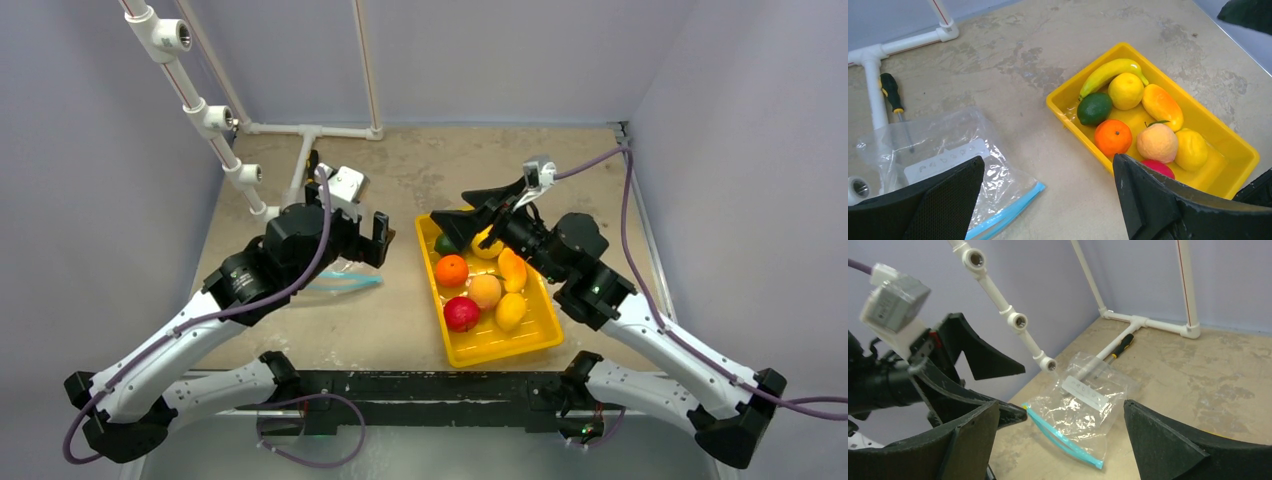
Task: Place the food in the zip-top bag and seal the zipper
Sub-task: Pick up the zipper food storage bag at the center of the board.
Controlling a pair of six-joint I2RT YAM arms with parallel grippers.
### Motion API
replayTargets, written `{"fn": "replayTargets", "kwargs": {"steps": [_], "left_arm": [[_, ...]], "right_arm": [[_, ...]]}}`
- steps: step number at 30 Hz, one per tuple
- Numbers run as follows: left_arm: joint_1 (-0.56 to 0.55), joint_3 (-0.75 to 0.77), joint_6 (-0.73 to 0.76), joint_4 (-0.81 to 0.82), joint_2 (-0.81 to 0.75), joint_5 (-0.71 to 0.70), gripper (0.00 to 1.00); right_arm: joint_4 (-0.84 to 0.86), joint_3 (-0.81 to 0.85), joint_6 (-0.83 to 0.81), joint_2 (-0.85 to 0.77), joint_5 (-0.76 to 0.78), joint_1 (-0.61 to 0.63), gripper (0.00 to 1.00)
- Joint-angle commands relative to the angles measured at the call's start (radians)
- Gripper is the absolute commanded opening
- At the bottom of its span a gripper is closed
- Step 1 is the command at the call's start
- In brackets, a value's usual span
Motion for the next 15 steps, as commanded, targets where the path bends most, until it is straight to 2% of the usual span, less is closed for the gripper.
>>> {"fn": "replayTargets", "kwargs": {"steps": [1, 8, 15], "left_arm": [[0.001, 0.055, 0.028, -0.025, -0.028, -0.052, 0.99], [0.001, 0.061, 0.041, -0.057, -0.051, -0.093, 0.99], [0.002, 0.06, 0.048, -0.085, -0.068, -0.159, 0.99]], "right_arm": [[0.064, -0.032, 0.024, 0.012, -0.064, -0.003, 0.95], [0.14, -0.086, 0.1, 0.074, -0.14, -0.002, 0.91], [0.201, -0.104, 0.151, 0.201, -0.211, 0.005, 0.89]]}}
